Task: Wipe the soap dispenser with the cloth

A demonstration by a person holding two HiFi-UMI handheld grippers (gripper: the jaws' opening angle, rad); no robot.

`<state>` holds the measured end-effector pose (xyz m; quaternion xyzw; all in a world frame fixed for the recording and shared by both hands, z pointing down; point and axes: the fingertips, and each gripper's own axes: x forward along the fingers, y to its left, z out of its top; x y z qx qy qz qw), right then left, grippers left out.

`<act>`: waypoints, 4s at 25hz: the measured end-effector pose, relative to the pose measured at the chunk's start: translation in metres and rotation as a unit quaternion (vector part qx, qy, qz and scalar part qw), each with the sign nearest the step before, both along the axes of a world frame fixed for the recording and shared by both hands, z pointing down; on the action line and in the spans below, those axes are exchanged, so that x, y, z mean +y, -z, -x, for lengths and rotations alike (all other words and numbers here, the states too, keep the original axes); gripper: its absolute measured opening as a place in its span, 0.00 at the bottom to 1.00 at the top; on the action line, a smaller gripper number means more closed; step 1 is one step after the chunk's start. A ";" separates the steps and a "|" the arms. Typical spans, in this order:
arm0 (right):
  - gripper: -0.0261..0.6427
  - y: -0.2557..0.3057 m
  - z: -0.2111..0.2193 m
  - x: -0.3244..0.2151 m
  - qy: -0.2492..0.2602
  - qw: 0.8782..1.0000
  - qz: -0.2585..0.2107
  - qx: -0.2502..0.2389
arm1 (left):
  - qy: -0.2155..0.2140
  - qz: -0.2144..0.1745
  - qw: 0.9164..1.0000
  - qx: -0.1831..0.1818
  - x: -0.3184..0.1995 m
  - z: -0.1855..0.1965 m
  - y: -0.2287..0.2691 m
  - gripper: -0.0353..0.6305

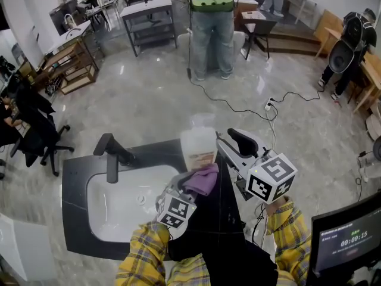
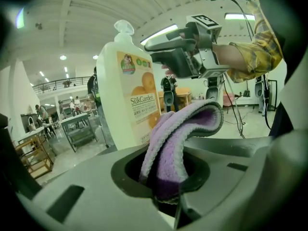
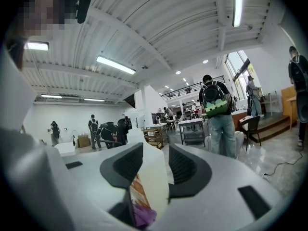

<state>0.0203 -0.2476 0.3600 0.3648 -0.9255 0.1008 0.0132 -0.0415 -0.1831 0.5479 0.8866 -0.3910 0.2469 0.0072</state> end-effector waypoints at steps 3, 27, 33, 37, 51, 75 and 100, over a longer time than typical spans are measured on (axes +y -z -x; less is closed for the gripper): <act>0.28 -0.001 0.002 0.000 0.007 1.000 -0.001 0.001 | 0.012 0.014 1.000 0.010 0.000 0.004 -0.004 0.16; 0.33 0.025 0.048 0.009 0.221 0.968 -0.075 0.088 | 0.123 0.037 0.988 0.087 0.005 0.053 0.025 0.16; 0.33 0.028 0.062 0.008 0.298 0.943 -0.082 0.126 | 0.128 0.026 0.985 0.114 0.012 0.042 0.046 0.16; 0.29 0.026 0.072 0.005 0.323 0.934 -0.080 0.126 | 0.143 0.025 0.981 0.126 0.012 0.043 0.049 0.16; 0.26 0.024 0.078 0.006 0.328 0.938 -0.048 0.099 | 0.211 0.026 0.963 0.165 0.004 0.058 0.059 0.16; 0.26 0.026 0.069 -0.019 0.007 0.996 0.086 0.034 | 0.228 -0.029 0.958 0.171 -0.006 0.069 0.095 0.16; 0.25 0.038 0.036 -0.015 0.033 0.996 0.084 -0.009 | 0.184 -0.170 0.968 -0.003 0.001 -0.008 0.129 0.16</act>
